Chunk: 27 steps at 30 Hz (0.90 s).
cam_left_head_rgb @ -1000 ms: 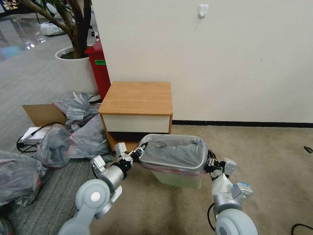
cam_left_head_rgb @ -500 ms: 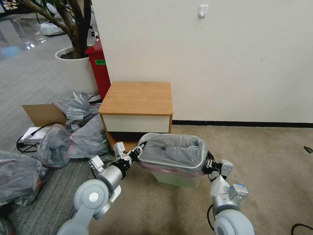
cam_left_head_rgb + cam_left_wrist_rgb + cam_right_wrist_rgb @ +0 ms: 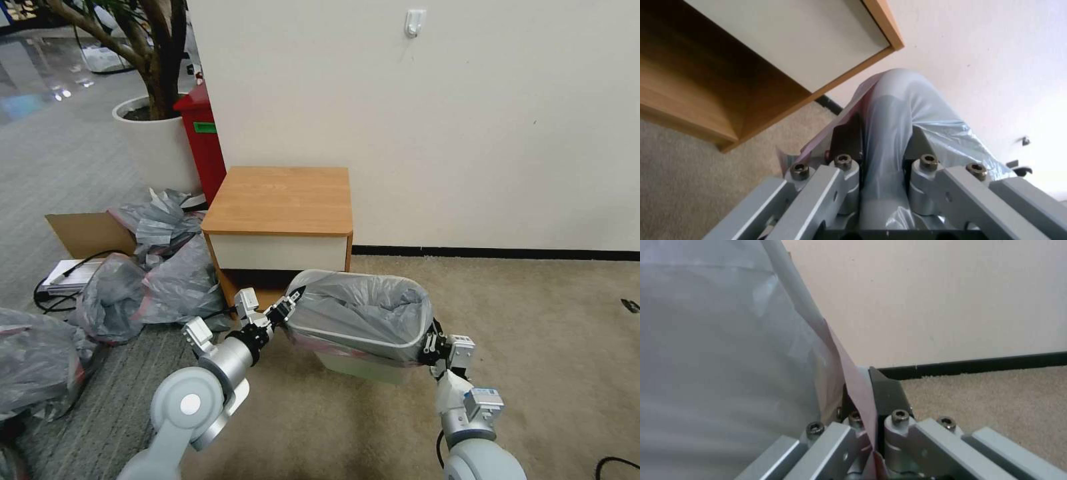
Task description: Pick up the garbage bag from the table and place it over the trash can.
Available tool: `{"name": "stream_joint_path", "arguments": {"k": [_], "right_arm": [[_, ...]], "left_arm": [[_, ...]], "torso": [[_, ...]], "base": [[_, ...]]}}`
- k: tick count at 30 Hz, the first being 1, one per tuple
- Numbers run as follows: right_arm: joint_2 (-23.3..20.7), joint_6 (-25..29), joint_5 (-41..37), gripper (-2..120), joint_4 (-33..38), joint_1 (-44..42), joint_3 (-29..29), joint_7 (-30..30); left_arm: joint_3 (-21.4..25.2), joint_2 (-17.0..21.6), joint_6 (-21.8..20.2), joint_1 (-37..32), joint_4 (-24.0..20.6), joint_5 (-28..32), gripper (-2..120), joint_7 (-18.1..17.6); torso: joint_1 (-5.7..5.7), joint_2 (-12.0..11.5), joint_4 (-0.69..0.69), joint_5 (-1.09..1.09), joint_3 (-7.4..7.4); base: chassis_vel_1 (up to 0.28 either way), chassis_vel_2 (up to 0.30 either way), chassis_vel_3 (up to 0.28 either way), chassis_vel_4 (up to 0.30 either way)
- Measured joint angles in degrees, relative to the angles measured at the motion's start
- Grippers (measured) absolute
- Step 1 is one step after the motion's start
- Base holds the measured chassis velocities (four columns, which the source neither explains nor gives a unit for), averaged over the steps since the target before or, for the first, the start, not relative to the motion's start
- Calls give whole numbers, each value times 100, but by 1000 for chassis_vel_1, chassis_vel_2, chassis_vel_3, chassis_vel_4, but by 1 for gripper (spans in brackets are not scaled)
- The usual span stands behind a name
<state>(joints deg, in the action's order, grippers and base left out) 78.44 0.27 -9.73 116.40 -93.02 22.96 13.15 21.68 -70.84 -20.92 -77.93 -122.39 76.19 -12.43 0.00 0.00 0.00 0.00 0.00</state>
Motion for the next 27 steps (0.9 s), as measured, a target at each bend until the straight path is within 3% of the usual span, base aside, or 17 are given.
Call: {"name": "stream_joint_path", "arguments": {"k": [7, 14, 16, 20, 23, 27], "right_arm": [[9, -23, -57, 0, 192, -45, 1, 1], [-19, -91, -422, 22, 623, -152, 36, 61], [-48, -108, -661, 33, 811, -214, 38, 75], [-49, -125, -1069, 44, 968, -262, 35, 76], [-28, -141, -1574, 62, 1086, -296, 51, 98], [-35, -155, -1925, 71, 1234, -346, 121, 128]], "left_arm": [[28, -5, 0, -21, 77, -106, 10, 12], [4, 15, 68, -46, 292, -834, 9, 27], [-45, 35, 70, -63, 351, -1056, 9, 35], [-82, 45, 70, -60, 375, -1110, 9, 41], [-101, 54, 58, -55, 398, -1111, 9, 51], [-105, 74, 50, -73, 417, -1138, 9, 57]], "torso": [[0, 0, 0, 0, 0], [0, 0, 0, 0, 0], [0, 0, 0, -3, 0], [0, 0, 0, -1, 0], [0, 0, 0, 0, 0], [0, 0, 0, 0, 0]], "base": [[0, 0, 0, 0], [0, 0, 0, 0], [0, 0, 0, 0], [0, 0, 0, 0], [0, 0, 0, 0], [0, 0, 0, 0]]}}
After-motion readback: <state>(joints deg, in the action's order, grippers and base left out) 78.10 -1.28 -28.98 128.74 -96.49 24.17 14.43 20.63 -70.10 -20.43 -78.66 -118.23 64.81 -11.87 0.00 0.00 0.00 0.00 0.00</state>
